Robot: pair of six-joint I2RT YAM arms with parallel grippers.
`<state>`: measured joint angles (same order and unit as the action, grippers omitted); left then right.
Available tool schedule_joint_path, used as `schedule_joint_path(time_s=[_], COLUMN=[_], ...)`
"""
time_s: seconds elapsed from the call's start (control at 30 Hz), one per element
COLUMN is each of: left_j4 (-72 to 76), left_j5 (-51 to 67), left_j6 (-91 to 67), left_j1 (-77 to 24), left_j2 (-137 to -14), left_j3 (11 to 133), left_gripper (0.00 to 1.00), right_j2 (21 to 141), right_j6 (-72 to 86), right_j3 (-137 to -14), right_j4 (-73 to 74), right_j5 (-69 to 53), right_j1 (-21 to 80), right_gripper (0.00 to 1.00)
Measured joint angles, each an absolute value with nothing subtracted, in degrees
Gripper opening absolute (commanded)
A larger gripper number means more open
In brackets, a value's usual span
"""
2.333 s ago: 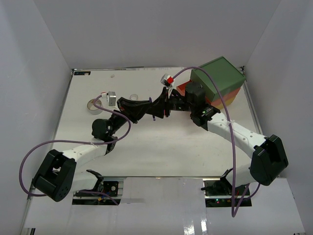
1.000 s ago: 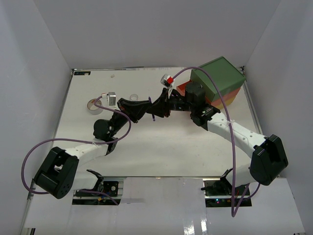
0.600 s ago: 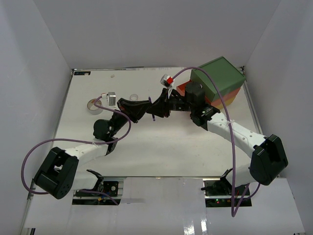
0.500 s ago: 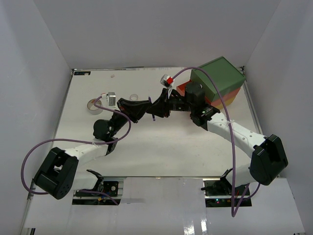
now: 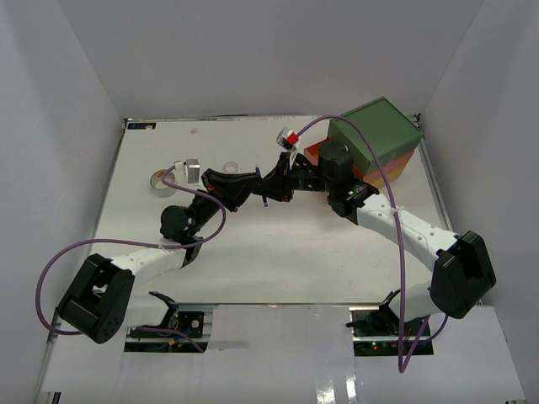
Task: Sort the stationery into containers
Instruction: Close the pen cap on the pen.
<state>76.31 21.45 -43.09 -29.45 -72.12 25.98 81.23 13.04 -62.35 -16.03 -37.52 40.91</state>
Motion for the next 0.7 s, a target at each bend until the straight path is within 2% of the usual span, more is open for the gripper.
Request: schedule_joint_path(time_s=[0.7], left_j4=[75.9], left_j5=[21.4], left_j6=[-41.3], left_j1=[-29.5], left_j2=[-71.2], left_j3=[26.8], left_gripper=[0.0], right_j2=[81.2], right_j6=[12.9], right_j3=[-59.7], right_j4=[-16.0], right_j5=[-39.6], right_j1=[41.2], right_gripper=[0.25])
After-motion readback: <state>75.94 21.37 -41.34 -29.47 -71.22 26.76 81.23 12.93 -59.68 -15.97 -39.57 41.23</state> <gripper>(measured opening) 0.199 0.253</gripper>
